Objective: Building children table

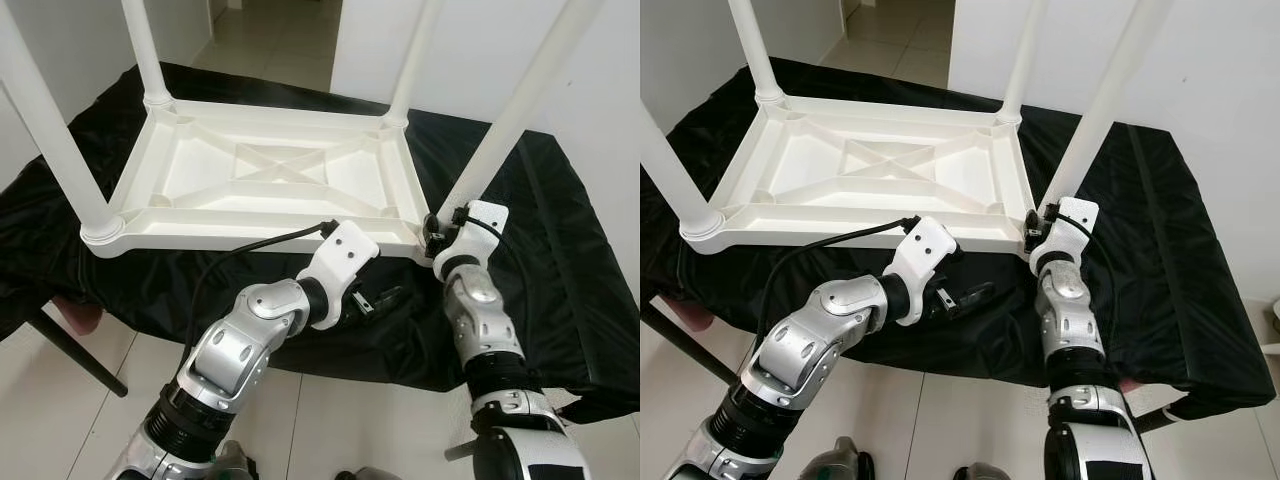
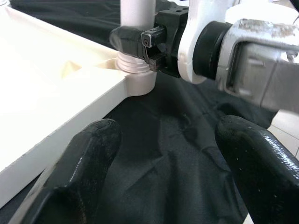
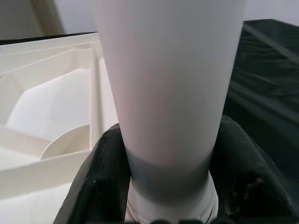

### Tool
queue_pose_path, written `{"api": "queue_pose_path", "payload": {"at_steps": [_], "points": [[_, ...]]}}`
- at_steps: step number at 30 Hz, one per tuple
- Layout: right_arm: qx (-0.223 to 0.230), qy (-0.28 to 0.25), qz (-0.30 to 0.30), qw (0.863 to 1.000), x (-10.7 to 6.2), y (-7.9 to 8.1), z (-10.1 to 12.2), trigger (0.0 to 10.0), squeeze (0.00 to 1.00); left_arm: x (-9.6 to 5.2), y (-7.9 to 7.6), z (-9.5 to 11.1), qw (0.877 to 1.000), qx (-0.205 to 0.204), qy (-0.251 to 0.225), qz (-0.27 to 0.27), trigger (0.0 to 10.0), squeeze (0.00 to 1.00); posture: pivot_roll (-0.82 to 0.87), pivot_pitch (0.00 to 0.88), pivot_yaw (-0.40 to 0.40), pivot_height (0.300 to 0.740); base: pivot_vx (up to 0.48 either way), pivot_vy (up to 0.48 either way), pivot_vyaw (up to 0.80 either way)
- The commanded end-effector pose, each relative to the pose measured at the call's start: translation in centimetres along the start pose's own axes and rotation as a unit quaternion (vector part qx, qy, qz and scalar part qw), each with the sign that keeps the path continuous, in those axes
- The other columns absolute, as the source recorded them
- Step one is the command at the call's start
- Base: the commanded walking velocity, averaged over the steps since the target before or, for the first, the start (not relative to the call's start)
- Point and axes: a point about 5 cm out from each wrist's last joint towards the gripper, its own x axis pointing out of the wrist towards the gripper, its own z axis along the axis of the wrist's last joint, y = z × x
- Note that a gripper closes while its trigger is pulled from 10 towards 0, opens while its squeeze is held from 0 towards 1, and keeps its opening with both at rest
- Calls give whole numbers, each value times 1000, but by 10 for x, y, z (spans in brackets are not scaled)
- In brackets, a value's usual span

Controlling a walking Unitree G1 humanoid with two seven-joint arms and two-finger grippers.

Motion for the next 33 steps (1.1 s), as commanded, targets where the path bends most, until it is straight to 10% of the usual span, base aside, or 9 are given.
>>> {"api": "queue_pose_path", "payload": {"at_steps": [1, 11, 12, 31, 32, 33], "points": [[-7, 26, -54, 998, -4, -15, -11, 10000, 0, -1, -3, 1, 1000, 1, -1, 4, 10000, 0, 84, 4, -73, 740, 0, 0, 0], [-1, 24, -52, 998, -7, -7, -11, 10000, 0, 0, -4, 1, 1000, 1, 0, 3, 10000, 0, 87, 5, -77, 740, 0, 0, 0], [1, 18, -44, 999, -7, -5, -9, 10000, 1000, -1, -4, 1, 1000, 1, 0, 4, 10000, 0, 87, 6, -77, 740, 0, 0, 0], [2, 1, 82, 997, -4, -5, -3, 10000, 929, -2, -2, 2, 1000, -1, -2, 12, 10000, 0, 88, 25, -79, 740, 0, 0, 0], [3, 4, 129, 992, 0, -9, -2, 10000, 0, -2, -1, 2, 1000, -2, -3, 14, 10000, 0, 85, 29, -80, 740, 0, 0, 0], [3, 4, 129, 992, 0, -9, -2, 10000, 0, -2, -1, 2, 1000, -2, -3, 14, 10000, 0, 85, 29, -80, 740, 0, 0, 0]]}}
